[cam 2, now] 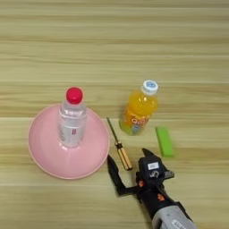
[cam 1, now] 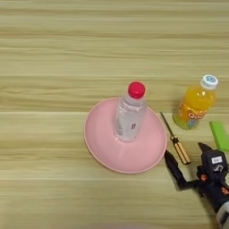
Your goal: Move the objects on the table
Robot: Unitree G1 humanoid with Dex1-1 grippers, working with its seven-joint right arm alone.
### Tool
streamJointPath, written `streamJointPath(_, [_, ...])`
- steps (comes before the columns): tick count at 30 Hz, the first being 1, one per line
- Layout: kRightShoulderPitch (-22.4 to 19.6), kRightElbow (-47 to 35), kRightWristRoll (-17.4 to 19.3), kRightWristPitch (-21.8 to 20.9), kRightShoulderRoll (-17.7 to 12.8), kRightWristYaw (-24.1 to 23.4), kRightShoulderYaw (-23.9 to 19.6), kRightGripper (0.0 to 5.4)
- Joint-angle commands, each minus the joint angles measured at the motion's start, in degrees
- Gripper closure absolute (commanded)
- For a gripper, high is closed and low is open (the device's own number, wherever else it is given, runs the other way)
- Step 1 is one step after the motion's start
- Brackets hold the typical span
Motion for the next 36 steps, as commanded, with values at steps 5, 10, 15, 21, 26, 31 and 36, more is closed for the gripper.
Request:
streamJointPath(5, [-0.1,1.7,-1.3,1.4,-1.4,-1.0,0.0,1.29])
streamJointPath(10, [0.1,1.5,-1.4,1.5,-1.6,-0.9,0.3,1.88])
streamJointPath(15, [0.2,1.3,-1.5,1.5,-1.7,-1.0,0.4,2.4])
streamJointPath(21, [0.3,1.2,-1.5,1.5,-1.8,-1.1,0.6,3.08])
streamJointPath(26, [0.3,1.1,-1.4,1.4,-1.8,-1.2,0.5,3.61])
streamJointPath(31, [0.4,0.8,-1.3,1.5,-1.7,-1.4,0.4,4.16])
streamJointPath(36, [0.4,0.8,-1.4,1.5,-1.7,-1.5,0.4,4.48])
